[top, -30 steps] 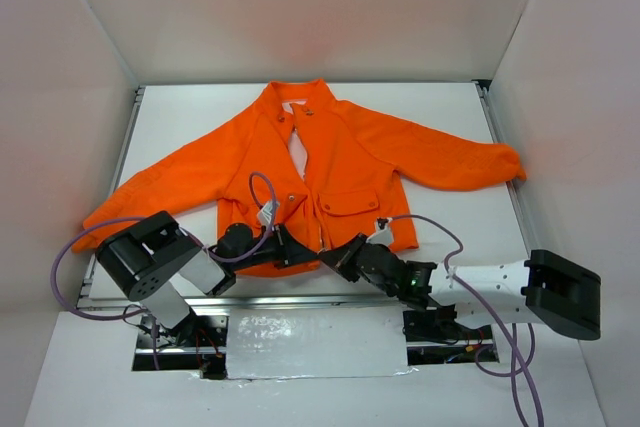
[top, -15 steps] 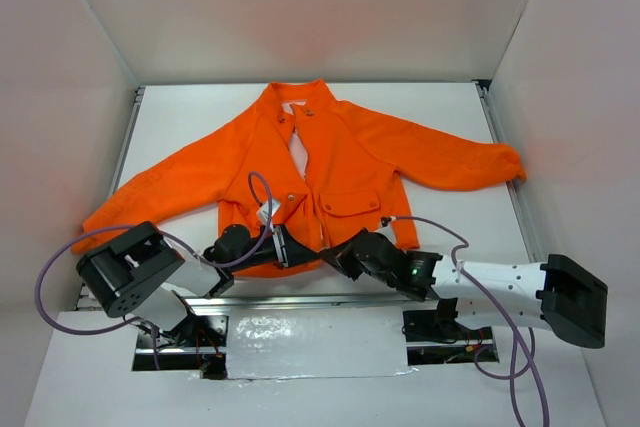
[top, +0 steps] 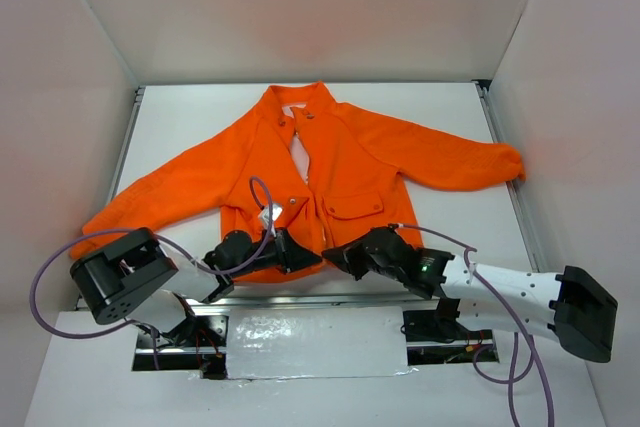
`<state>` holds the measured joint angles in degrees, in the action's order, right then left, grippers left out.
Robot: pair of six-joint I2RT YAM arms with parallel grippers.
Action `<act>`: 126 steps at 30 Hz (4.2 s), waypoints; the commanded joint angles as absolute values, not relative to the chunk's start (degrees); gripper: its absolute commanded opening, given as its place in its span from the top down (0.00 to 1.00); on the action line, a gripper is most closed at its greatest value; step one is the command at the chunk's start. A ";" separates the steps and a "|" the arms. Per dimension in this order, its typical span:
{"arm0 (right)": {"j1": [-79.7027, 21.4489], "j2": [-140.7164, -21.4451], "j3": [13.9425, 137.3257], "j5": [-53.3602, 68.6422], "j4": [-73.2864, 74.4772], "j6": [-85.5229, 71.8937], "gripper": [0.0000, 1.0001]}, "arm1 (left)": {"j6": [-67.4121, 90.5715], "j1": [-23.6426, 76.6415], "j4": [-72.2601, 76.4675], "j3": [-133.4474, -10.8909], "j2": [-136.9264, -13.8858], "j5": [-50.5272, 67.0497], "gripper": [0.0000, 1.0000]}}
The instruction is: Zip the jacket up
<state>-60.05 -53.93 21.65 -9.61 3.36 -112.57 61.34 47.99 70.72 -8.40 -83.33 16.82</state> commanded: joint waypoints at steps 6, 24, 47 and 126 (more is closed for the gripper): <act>-57.04 -50.63 16.18 -8.88 -4.03 -125.94 1.00 | 56.95 50.18 67.94 -7.21 -79.54 16.70 1.00; -54.93 -57.13 15.29 -8.96 -22.51 -138.43 1.00 | 56.87 54.58 69.00 -5.54 -83.06 10.64 1.00; -35.52 -92.01 51.82 4.39 -15.91 -116.64 1.00 | 57.22 57.66 63.72 -4.13 -79.45 5.10 1.00; -15.73 -147.56 135.61 25.49 -18.81 -87.98 1.00 | 61.26 65.57 57.92 -7.73 -86.66 -4.31 1.00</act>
<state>-17.74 -150.76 130.87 29.69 -14.31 -89.80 60.36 63.86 60.10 -7.11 -85.41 -8.45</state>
